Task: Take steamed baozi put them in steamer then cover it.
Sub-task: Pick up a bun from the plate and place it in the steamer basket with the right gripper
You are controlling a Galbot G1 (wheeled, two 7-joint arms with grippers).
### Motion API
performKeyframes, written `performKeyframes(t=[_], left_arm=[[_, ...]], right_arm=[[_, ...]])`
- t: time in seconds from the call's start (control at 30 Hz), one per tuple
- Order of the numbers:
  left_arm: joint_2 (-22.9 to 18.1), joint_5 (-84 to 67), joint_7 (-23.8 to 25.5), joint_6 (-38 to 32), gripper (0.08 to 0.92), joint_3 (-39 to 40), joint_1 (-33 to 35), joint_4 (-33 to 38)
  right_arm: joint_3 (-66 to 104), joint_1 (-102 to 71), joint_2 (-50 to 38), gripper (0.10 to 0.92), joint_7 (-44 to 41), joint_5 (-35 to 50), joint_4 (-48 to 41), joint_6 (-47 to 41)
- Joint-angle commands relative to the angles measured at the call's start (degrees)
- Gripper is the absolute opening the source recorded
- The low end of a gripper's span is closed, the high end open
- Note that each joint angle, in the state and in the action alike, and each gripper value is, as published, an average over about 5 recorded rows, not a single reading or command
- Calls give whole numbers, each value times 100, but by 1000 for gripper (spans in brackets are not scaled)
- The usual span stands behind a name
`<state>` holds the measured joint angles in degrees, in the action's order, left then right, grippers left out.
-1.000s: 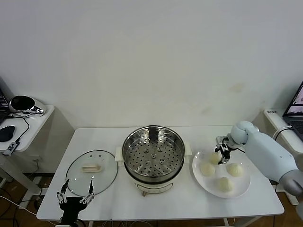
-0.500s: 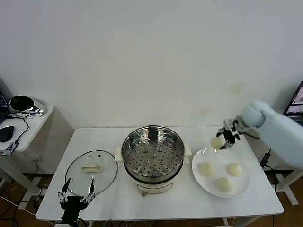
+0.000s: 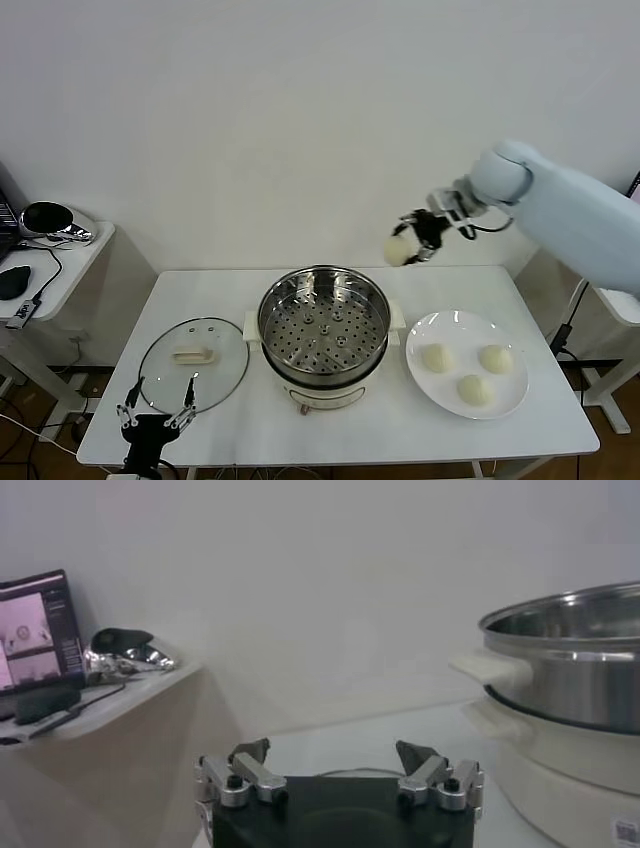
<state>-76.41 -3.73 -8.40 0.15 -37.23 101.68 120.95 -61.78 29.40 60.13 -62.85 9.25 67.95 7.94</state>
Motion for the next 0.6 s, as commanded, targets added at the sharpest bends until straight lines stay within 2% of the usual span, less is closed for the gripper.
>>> performKeyframes(t=[0.03,0.4,0.6], left_arm=[[-3,-38,0,3,823,-20,-6,-1],[-18,-68,1,2,823,-69,-33,-48],[-35,-61,19,11,823,-61,-63,-37]], right_arm=[[-609,277,1123,628,59,-58,-290,663],[-988,-234,1311,636,269,-1712,-384,1836],[-825,-451,1514,636,498,-2613,-812,2337]])
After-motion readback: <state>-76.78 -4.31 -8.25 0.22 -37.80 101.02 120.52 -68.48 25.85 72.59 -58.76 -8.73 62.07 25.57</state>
